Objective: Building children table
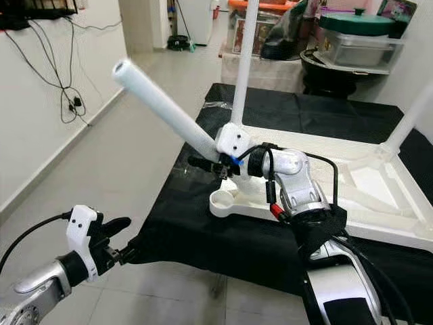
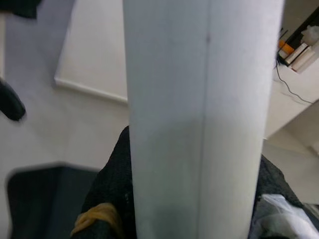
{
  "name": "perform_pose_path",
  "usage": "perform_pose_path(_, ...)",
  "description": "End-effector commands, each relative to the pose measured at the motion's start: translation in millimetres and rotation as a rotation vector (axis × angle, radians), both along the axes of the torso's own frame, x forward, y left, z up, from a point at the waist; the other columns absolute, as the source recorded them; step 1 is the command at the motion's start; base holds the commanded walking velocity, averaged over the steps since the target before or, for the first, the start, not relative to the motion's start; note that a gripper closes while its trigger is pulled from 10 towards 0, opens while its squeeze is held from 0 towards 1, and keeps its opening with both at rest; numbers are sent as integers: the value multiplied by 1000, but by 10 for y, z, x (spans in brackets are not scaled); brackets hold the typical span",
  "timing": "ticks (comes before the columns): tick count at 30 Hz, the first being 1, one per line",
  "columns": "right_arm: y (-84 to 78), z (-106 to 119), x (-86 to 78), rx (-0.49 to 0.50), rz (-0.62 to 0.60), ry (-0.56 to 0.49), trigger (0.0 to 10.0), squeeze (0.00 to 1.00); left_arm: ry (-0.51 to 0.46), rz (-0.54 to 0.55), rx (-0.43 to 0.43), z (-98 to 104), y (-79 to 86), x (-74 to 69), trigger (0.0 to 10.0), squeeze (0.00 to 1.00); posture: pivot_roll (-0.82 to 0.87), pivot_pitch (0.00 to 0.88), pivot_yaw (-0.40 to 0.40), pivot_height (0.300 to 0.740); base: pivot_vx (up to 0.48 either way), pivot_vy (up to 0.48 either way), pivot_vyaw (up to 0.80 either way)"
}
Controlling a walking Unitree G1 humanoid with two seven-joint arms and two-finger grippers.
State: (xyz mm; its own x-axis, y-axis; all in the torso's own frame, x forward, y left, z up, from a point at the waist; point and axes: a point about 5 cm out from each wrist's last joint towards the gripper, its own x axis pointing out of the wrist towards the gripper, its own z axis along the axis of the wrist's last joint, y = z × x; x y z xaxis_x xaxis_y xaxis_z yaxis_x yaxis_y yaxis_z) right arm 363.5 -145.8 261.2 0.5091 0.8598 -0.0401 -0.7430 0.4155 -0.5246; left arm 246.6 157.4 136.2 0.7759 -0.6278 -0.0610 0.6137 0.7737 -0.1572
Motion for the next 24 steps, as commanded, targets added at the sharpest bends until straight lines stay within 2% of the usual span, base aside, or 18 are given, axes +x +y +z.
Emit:
perform_pose_path(1,-84,147,62,164,-63,27,0,0,19,5,10,-62,0,-23,10000,0,78,0,-60,740,0,0,0)
perform_pose_path(2,-139,158,95,262,-102,55,0,0,19,4,8,-63,-4,-18,10000,0,78,0,-60,740,0,0,0)
perform_pose_path(3,-139,158,95,262,-102,55,0,0,19,4,8,-63,-4,-18,10000,0,78,0,-60,740,0,0,0)
perform_pose_path(6,-239,149,138,440,-170,96,0,0,18,4,5,-57,-6,-8,10000,0,79,0,-59,740,0,0,0)
perform_pose_path(10,-323,40,113,485,-217,100,0,0,21,4,6,-62,-4,-15,10000,0,79,0,-58,740,0,0,0)
perform_pose_path(12,-323,40,113,485,-217,100,0,0,21,4,6,-62,-4,-15,10000,0,79,0,-58,740,0,0,0)
perform_pose_path(18,-353,-158,53,468,-253,120,0,0,22,3,13,-57,23,-7,10000,0,79,0,-46,740,0,0,0)
perform_pose_path(24,-356,-272,73,520,-348,91,0,0,22,-1,11,-51,17,-4,10000,0,81,0,-41,740,0,0,0)
